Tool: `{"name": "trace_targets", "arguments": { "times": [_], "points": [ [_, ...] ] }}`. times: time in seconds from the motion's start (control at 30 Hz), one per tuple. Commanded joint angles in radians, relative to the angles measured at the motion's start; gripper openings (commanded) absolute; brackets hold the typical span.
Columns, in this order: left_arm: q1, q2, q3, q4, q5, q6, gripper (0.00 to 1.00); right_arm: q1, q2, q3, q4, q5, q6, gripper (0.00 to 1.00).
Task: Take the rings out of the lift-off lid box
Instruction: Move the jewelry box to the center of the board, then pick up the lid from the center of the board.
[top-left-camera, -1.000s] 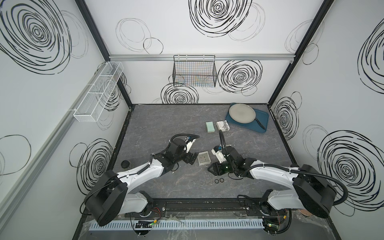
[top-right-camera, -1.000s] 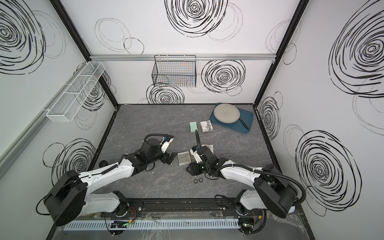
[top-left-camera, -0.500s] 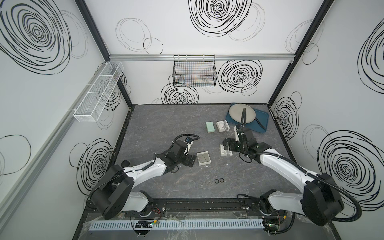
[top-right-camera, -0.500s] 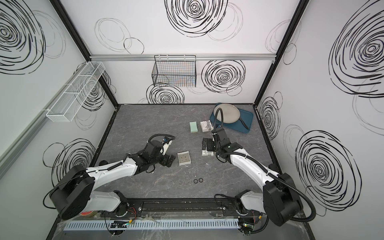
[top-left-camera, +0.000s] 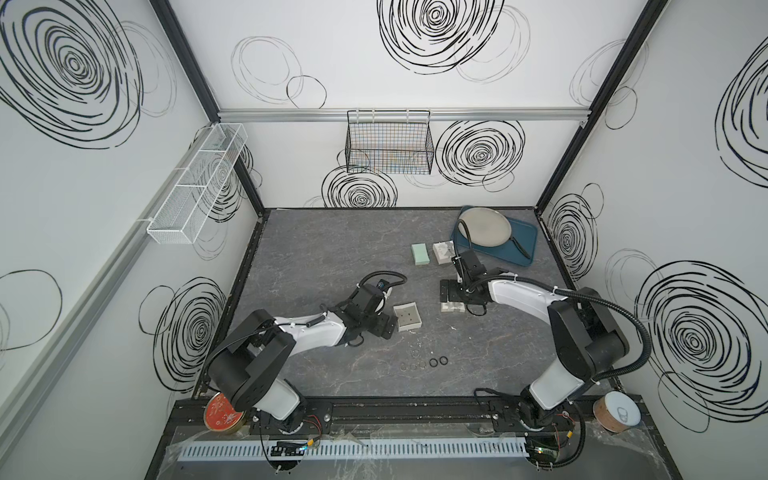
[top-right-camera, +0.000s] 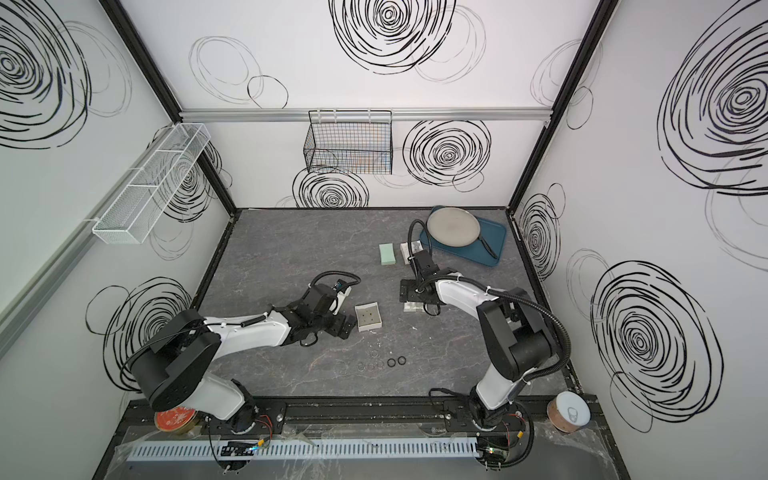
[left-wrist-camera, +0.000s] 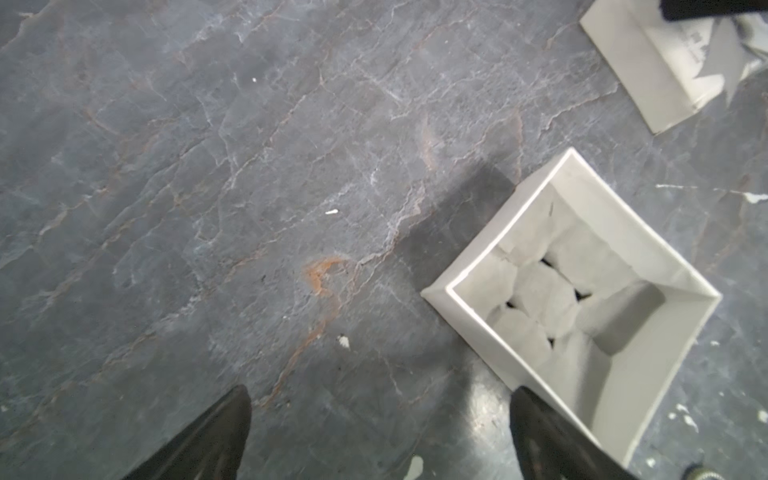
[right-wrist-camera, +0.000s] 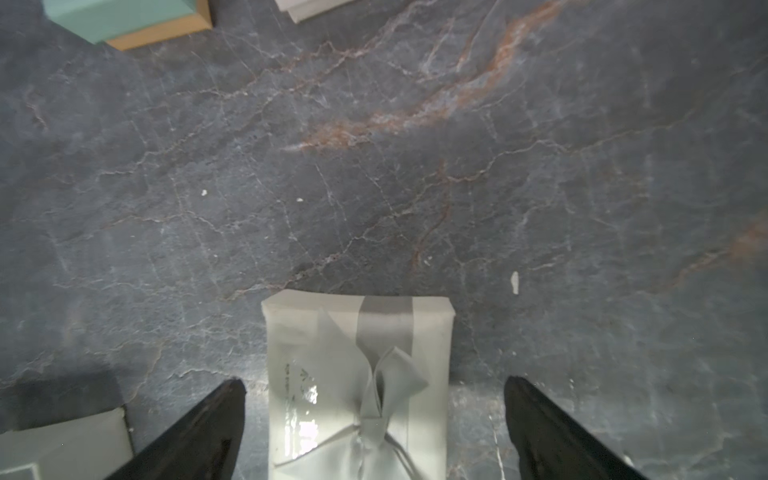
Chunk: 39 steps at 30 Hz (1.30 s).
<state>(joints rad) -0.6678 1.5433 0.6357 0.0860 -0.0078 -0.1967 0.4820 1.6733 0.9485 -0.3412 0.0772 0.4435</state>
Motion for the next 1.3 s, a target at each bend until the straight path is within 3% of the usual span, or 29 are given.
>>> {"name": "trace_targets", "arguments": {
  "times": [0.0,0.3,0.67,1.0,1.27],
  "points": [
    [-0.004,0.020,0.040,0.052,0.014,-0.004,1.00,-0.002,0.026,0.033,-0.017,0.004,0.001,1.00],
    [-0.010,0.075,0.091,0.061,0.032,0.006,1.00,0.007,0.082,0.042,-0.015,0.027,0.002,1.00],
    [-0.012,0.086,0.099,0.068,0.038,0.024,1.00,0.033,0.103,0.062,-0.030,0.043,0.011,0.86],
    [0.005,-0.026,0.055,0.039,0.007,0.084,1.00,0.053,0.093,0.067,-0.051,0.050,0.026,0.75],
    [0.049,-0.132,0.014,0.006,-0.006,0.127,1.00,0.073,0.077,0.097,-0.104,0.070,0.029,0.76]
  ]
}}
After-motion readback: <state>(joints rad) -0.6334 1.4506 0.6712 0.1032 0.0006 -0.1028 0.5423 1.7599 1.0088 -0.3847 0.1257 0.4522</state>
